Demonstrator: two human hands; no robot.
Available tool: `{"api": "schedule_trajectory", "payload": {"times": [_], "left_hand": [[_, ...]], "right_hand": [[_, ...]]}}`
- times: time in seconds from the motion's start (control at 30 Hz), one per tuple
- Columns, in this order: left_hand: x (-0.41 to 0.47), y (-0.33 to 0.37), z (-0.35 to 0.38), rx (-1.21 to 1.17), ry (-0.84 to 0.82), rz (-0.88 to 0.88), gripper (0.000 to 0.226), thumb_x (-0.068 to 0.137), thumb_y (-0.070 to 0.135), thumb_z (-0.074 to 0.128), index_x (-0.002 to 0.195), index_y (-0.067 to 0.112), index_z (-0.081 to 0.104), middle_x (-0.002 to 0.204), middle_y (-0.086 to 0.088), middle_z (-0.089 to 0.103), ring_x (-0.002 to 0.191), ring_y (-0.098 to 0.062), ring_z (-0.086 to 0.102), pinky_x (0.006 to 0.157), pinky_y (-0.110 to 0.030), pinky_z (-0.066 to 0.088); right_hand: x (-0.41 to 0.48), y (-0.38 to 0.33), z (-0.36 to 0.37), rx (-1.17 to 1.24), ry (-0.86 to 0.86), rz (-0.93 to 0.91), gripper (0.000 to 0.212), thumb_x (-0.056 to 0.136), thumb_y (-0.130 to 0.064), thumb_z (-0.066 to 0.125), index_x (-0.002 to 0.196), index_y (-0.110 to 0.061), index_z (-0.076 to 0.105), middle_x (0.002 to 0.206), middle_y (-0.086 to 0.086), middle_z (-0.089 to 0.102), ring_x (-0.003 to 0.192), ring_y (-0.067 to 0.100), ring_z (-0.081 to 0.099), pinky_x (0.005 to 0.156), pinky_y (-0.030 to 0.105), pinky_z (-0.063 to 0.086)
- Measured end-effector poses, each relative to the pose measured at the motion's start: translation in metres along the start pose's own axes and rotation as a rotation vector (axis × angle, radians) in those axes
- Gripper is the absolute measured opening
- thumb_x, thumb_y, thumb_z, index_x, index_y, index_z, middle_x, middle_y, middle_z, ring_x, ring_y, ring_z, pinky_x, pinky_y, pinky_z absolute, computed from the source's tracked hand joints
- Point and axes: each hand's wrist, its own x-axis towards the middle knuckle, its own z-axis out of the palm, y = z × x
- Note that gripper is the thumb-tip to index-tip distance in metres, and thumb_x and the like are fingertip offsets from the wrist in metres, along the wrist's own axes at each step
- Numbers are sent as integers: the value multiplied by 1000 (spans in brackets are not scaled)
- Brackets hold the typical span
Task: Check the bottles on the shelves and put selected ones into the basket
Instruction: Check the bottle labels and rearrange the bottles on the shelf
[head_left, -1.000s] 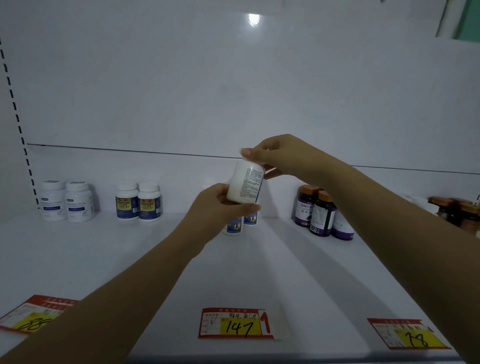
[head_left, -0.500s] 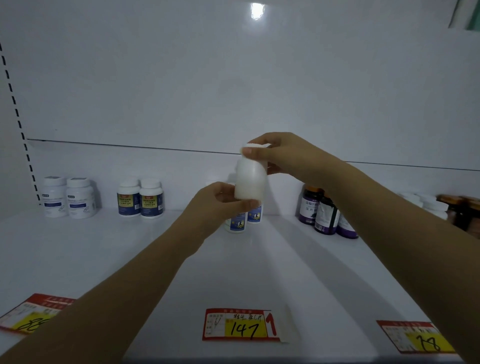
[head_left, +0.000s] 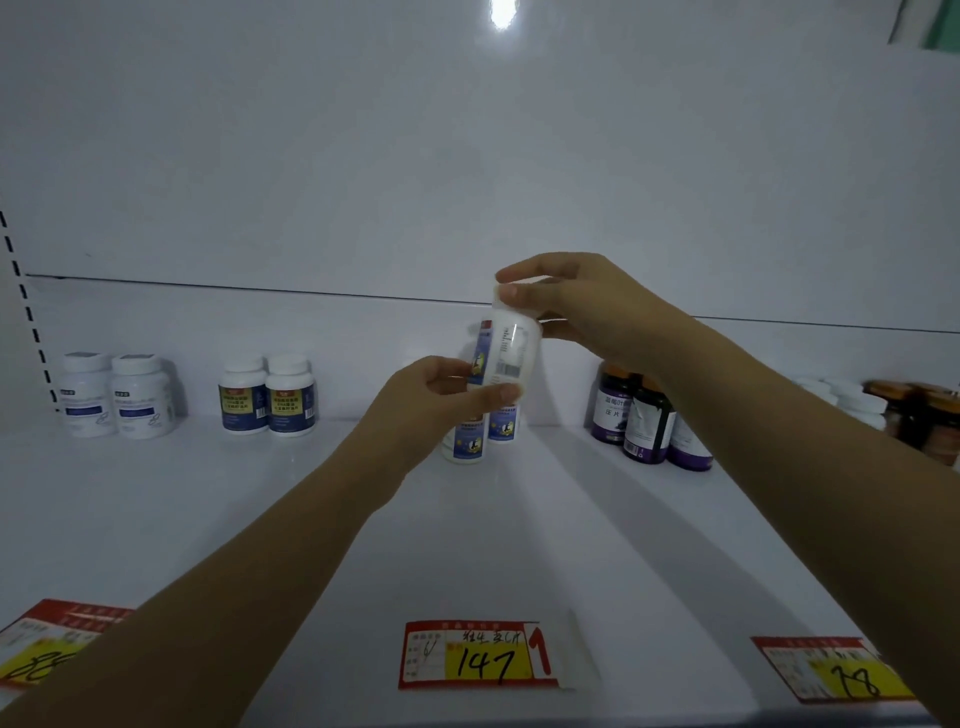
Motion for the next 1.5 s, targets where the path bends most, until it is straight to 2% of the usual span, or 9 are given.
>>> {"api": "schedule_trajectory", "payload": {"times": [0.2, 0.37, 0.6, 0.73, 0.83, 1.03, 1.17, 1.37, 1.5], "left_hand": [[-2, 4, 4, 18, 26, 59, 30, 72, 24, 78, 93, 29, 57, 89, 13, 66, 75, 0, 64, 64, -16, 48], [-4, 4, 7, 3, 66, 86, 36, 68, 23, 81, 93, 26, 56, 87, 13, 67, 66, 3, 66, 54, -9, 49], [-9, 3, 1, 80, -86, 12, 39, 72, 21, 78, 108, 21, 64, 104, 1, 71, 93, -14, 68, 87, -31, 52], [-5, -1, 0, 41, -47, 42, 29, 71, 19, 78, 93, 29, 62, 92, 10, 71, 79, -3, 69, 69, -17, 53], [-3, -4, 0, 11, -37, 62, 34, 70, 11, 78, 96, 27, 62, 93, 11, 71, 80, -3, 69, 70, -17, 54], [13, 1, -2, -6, 106, 268, 54, 64, -10, 77, 100, 25, 57, 102, 10, 67, 99, -10, 65, 81, -27, 55], [17, 15, 1, 257, 250, 603, 50, 61, 21, 75, 107, 22, 56, 101, 11, 61, 100, -18, 61, 83, -36, 54], [18, 17, 4, 405, 268, 724, 60, 64, 36, 73, 116, 9, 61, 106, 8, 63, 100, -18, 63, 85, -39, 54], [18, 31, -1, 299, 61, 442, 52, 63, 13, 85, 110, 16, 63, 108, 7, 69, 103, -9, 64, 95, -35, 50]], "right_hand": [[-2, -1, -1, 70, -92, 0, 28, 91, -18, 60, 119, -13, 62, 114, 3, 68, 107, 17, 64, 88, 30, 54], [-1, -2, 2, 0, -38, 9, 31, 87, -26, 67, 110, -6, 66, 99, 3, 70, 88, 12, 67, 74, 20, 55], [-3, 3, 0, 97, -151, -1, 17, 93, -11, 57, 107, -10, 67, 100, 4, 70, 94, 15, 66, 87, 28, 55], [-3, 2, 3, 11, -146, 18, 27, 92, -20, 60, 116, -9, 63, 111, 6, 68, 102, 16, 65, 90, 29, 54], [-7, -1, 5, -69, -163, 14, 31, 88, -22, 65, 113, -4, 65, 108, 10, 70, 97, 16, 68, 89, 28, 54], [-31, -12, 19, -343, 70, -422, 36, 75, -18, 79, 108, -17, 65, 107, -9, 67, 100, 1, 62, 89, 19, 52], [-48, 7, 25, -527, 273, -822, 43, 79, -19, 76, 116, -5, 60, 115, 3, 63, 107, 13, 60, 90, 30, 52], [-51, 15, 18, -551, 357, -860, 46, 81, -20, 74, 120, -1, 58, 118, 7, 62, 109, 15, 59, 91, 30, 52], [-46, -9, 11, -353, 305, -629, 54, 83, -23, 72, 133, -15, 52, 119, -5, 61, 110, 5, 60, 94, 20, 50]]}}
